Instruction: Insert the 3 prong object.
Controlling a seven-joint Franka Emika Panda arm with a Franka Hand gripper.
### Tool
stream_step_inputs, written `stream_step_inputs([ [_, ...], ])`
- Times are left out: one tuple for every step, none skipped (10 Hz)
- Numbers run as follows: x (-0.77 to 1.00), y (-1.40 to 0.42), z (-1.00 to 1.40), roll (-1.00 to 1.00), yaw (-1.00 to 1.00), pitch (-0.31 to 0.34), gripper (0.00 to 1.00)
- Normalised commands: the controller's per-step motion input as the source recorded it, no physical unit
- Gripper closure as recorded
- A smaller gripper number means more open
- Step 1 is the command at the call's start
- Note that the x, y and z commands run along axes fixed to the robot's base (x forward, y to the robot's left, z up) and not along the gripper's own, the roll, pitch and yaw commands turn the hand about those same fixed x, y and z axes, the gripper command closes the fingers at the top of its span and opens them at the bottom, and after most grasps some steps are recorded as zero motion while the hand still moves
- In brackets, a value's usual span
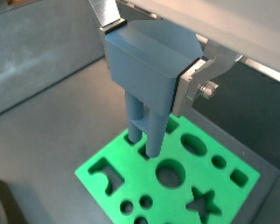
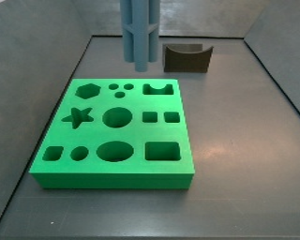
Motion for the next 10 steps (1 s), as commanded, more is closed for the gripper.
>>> stream_step_inputs([
  [-0.35, 0.66, -0.65, -0.15, 0.0, -0.073, 1.0],
  [-0.41, 0.75, -0.52, -0.27, 0.0, -0.084, 1.0],
  [-0.51, 0.69, -0.55, -0.13, -0.13, -0.043, 1.0],
  [-0.57, 0.6, -0.65, -0.1, -0.08, -0.109, 1.0],
  [-0.07, 0.31, -0.57, -0.11, 0.0, -0.054, 1.0],
  [0.0, 0.07, -0.53, -0.06, 0.0, -0.03, 1.0],
  [0.0, 0.0, -0.51, -0.06, 0.0, -0.03, 1.0],
  [0.04, 0.03, -0.45, -0.06, -0.13, 0.0, 1.0],
  [0.0, 0.12, -0.35, 0.0, -0.21, 0.019, 1.0],
  [0.0, 0.18, -0.27, 0.0, -0.2, 0.036, 1.0],
])
